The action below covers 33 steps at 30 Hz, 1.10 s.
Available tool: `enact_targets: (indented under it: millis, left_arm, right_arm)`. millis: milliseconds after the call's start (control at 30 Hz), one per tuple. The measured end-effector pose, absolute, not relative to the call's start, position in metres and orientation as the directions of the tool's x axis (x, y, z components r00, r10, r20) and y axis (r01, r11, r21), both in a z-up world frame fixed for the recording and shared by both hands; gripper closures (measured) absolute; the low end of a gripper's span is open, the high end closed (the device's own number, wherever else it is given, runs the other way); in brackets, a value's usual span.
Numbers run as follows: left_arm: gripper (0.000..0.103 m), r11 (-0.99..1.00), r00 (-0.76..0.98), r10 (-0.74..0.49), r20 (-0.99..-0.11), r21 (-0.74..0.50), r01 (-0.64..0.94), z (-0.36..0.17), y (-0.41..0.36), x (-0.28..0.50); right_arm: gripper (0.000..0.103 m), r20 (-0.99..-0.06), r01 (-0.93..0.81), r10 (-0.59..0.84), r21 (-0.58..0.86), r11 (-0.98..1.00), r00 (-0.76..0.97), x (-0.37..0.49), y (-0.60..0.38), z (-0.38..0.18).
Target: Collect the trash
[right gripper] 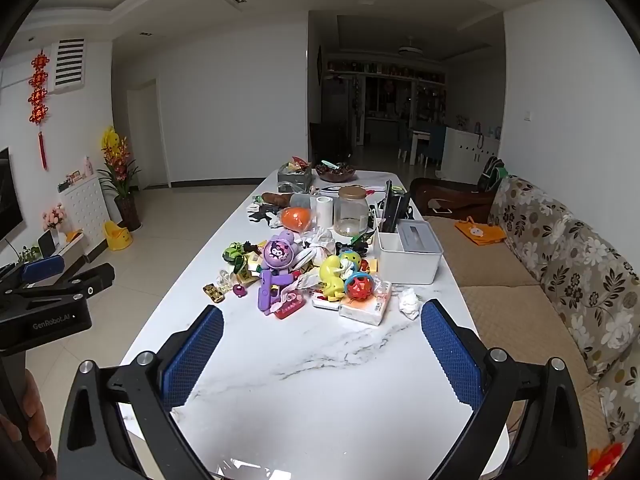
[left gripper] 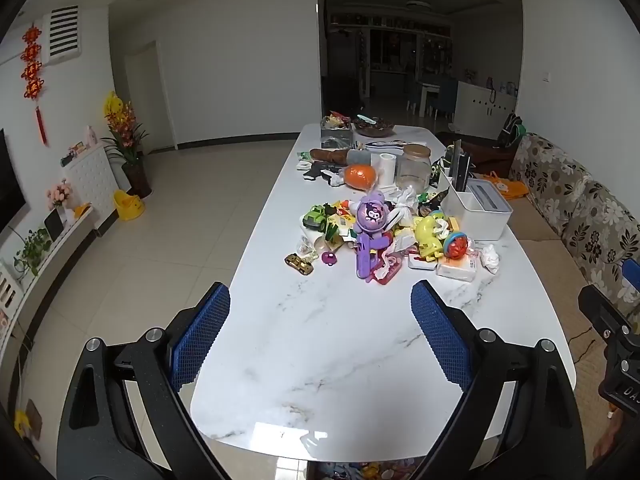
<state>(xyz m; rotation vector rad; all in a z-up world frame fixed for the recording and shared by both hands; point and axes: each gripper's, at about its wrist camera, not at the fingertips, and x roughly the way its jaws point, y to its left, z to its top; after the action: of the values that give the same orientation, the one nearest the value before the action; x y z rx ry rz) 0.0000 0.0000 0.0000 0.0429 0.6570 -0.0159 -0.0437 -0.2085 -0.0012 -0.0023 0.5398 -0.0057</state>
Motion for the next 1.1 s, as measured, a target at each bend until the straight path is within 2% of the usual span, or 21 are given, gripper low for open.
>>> enact_targets:
  millis: [1100]
  left_arm:
    - [0.013, 0.999, 0.778, -0.003, -0.628, 0.040, 0.036, -0.0037, -0.0027, 0.0001]
  right_arm:
    - [0.005, -0.514, 0.006, -0.006, -0.003, 1.000, 0.858, -0.0433, -0.2104, -0.0003]
